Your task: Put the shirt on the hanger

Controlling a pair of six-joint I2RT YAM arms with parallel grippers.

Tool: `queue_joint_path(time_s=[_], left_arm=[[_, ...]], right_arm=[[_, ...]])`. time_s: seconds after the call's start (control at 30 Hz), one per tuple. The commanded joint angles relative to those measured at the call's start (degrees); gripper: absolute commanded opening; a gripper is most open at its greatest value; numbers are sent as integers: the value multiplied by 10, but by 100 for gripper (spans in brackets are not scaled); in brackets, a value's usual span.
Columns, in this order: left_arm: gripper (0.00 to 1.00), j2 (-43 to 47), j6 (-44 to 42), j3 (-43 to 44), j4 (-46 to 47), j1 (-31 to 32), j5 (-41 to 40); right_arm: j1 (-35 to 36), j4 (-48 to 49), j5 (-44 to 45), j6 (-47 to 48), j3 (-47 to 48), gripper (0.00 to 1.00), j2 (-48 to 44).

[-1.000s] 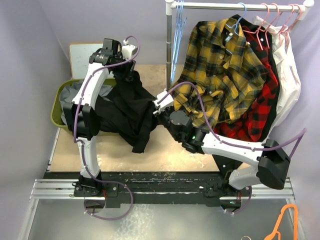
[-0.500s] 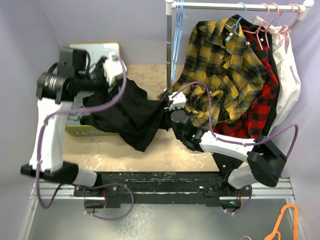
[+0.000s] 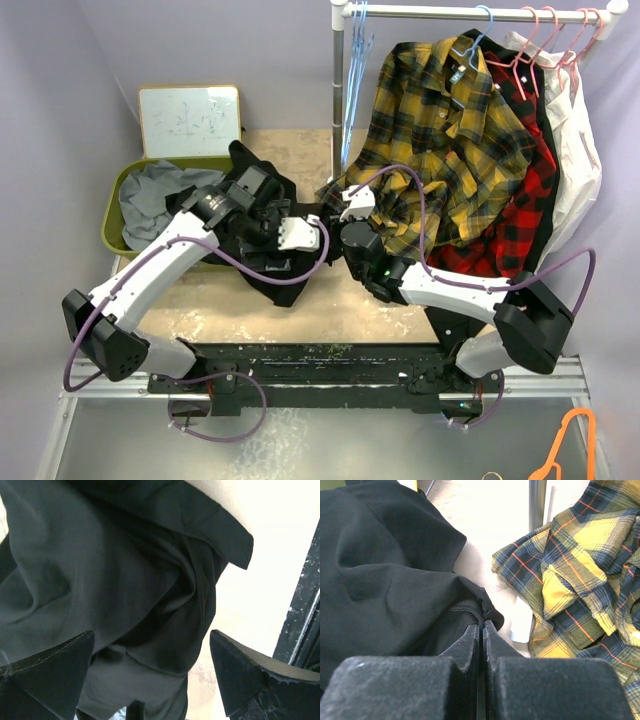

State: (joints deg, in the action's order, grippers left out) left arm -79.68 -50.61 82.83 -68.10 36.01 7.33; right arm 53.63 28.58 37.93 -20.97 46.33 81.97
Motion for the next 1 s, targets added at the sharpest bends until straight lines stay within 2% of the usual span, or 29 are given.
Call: queue_joint_path(time_s=[0.0,0.23,0.33,0.63,0.67,0.73,0.8,0.83,0.97], left_arm=[[99,-4,-20,-32,69,38,-35],[94,-14,-6,-47,50,68,-13],[91,-11,1,-71,71,72,-27],[72,-29,15,-124,104,72,-51],[68,-29,15,-134,109,72,-55],[49,-29,22,-150,119,72,-61],[7,-27,33,-139,115,72,-53],[0,-24,44,-126,108,72,-48],[0,1,76,-18,47,71,12]], right_arm=[[2,10,6,-24,6,0,-14],[-5,5,10,-34,-2,0,-19],[-8,4,8,-41,-7,0,-19],[-18,3,-6,-57,-11,0,-19],[-19,3,-6,-58,-13,0,-21],[-19,3,-6,-63,-18,0,-26],[-20,6,-9,-67,-24,0,-33],[-20,9,-10,-69,-29,0,-38],[-20,30,-30,-69,-52,0,-70]])
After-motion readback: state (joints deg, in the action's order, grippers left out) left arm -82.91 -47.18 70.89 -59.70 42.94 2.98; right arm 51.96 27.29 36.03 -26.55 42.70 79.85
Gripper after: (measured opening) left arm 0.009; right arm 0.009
